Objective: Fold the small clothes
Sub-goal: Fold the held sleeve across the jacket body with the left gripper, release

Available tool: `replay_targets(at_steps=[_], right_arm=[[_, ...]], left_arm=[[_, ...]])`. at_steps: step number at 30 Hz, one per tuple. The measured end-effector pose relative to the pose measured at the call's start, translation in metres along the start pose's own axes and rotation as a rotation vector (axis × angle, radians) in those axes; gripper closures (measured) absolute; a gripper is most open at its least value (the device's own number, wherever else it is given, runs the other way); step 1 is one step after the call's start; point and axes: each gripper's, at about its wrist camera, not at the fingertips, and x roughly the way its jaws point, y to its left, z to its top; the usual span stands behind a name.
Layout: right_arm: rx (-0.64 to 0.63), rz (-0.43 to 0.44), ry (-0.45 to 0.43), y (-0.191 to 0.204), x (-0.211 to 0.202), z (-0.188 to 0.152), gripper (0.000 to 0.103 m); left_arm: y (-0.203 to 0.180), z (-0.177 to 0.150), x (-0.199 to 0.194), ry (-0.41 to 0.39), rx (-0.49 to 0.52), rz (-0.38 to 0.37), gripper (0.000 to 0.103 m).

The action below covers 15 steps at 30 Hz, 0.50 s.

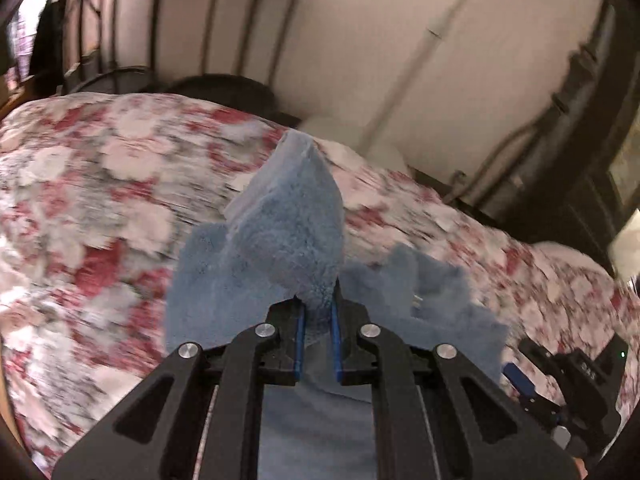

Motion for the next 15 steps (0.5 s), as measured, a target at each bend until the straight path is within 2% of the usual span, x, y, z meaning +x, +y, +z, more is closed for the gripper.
replay_targets(at_steps=[4,7,8,9,10,11,14,15], right_arm=[[0.020,0.013,-0.003,-0.006,-0.004,0.005,0.054],[0.051,0.025,0.003,-0.013,-0.005,0.007,0.054],[0.064,0.027,0.004,-0.016,-0.005,0.008,0.054],[0.073,0.028,0.007,-0.018,-0.004,0.009,0.054],[0.080,0.024,0.015,-0.021,-0.003,0.009,0.054],[0.081,0.018,0.022,-0.022,-0.001,0.010,0.054],[0.108,0.010,0.052,-0.030,0.007,0.009,0.054],[0.123,0.018,0.063,-0.032,0.009,0.008,0.054]], left_arm=[[-0.041,-0.020,0.014,0.046,0.018,-0.051,0.094],[-0.073,-0.042,0.040,0.119,0.042,-0.088,0.093],[-0.084,-0.053,0.057,0.163,0.067,-0.082,0.088],[-0.092,-0.065,0.072,0.209,0.088,-0.073,0.068],[-0.095,-0.073,0.082,0.246,0.101,-0.061,0.057],[-0.097,-0.083,0.092,0.284,0.115,-0.035,0.051],[-0.086,-0.084,0.084,0.284,0.075,-0.052,0.050],[-0.079,-0.079,0.076,0.264,0.043,-0.066,0.044]])
